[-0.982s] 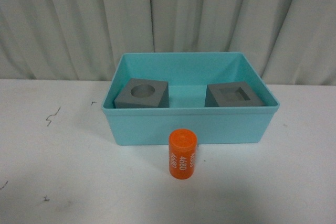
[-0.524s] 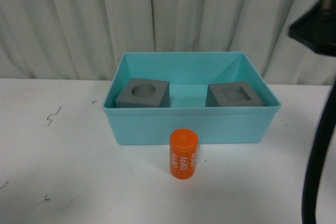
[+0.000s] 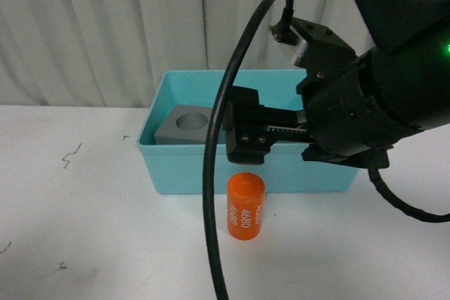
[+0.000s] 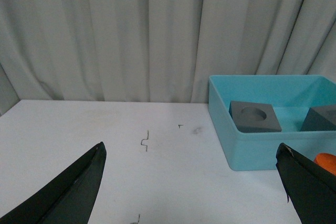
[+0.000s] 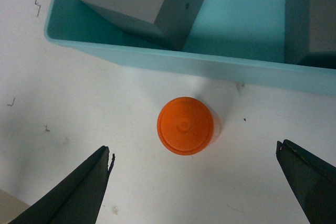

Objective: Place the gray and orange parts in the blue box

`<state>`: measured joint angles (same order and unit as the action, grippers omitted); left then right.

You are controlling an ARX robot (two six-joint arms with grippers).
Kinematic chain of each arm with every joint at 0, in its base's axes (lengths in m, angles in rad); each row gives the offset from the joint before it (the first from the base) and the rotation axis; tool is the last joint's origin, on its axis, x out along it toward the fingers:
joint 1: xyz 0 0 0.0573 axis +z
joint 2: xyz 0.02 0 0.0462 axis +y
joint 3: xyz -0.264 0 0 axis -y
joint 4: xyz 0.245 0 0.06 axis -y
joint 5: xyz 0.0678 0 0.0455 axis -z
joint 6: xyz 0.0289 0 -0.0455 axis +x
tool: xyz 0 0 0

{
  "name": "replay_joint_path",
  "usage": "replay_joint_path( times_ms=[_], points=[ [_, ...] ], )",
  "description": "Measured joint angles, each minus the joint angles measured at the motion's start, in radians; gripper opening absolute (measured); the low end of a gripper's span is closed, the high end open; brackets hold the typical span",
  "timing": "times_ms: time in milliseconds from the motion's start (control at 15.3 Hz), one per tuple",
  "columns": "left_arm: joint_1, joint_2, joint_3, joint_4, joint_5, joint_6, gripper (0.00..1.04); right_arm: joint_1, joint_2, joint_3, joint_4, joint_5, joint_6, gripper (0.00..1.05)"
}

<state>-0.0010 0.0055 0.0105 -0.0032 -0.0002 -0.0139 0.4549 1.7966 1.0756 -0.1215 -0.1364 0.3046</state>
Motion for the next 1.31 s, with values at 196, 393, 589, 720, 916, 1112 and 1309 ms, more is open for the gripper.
replay_joint_path(
  times_ms=[196,393,589,720,916,1112,1309],
  points=[
    [0.000,0.000,0.000,0.000,0.000,0.000,0.98,0.036,0.066,0.036,-0.022,-0.004,-0.018,0.98],
    [0.000,0.000,0.000,0.000,0.000,0.000,0.98,0.042,0.111,0.042,-0.037,-0.008,-0.039,0.98],
    [0.000,0.000,0.000,0.000,0.000,0.000,0.98,0.034,0.145,0.061,-0.028,0.010,-0.071,0.98],
    [0.000,0.000,0.000,0.000,0.000,0.000,0.98,0.022,0.180,0.075,-0.016,0.014,-0.097,0.98],
    [0.000,0.000,0.000,0.000,0.000,0.000,0.98,0.015,0.226,0.107,0.002,0.022,-0.121,0.98],
    [0.000,0.000,0.000,0.000,0.000,0.000,0.98,0.016,0.242,0.122,0.010,-0.002,-0.124,0.98],
    [0.000,0.000,0.000,0.000,0.000,0.000,0.98,0.016,0.266,0.127,0.009,-0.003,-0.127,0.98]
  ],
)
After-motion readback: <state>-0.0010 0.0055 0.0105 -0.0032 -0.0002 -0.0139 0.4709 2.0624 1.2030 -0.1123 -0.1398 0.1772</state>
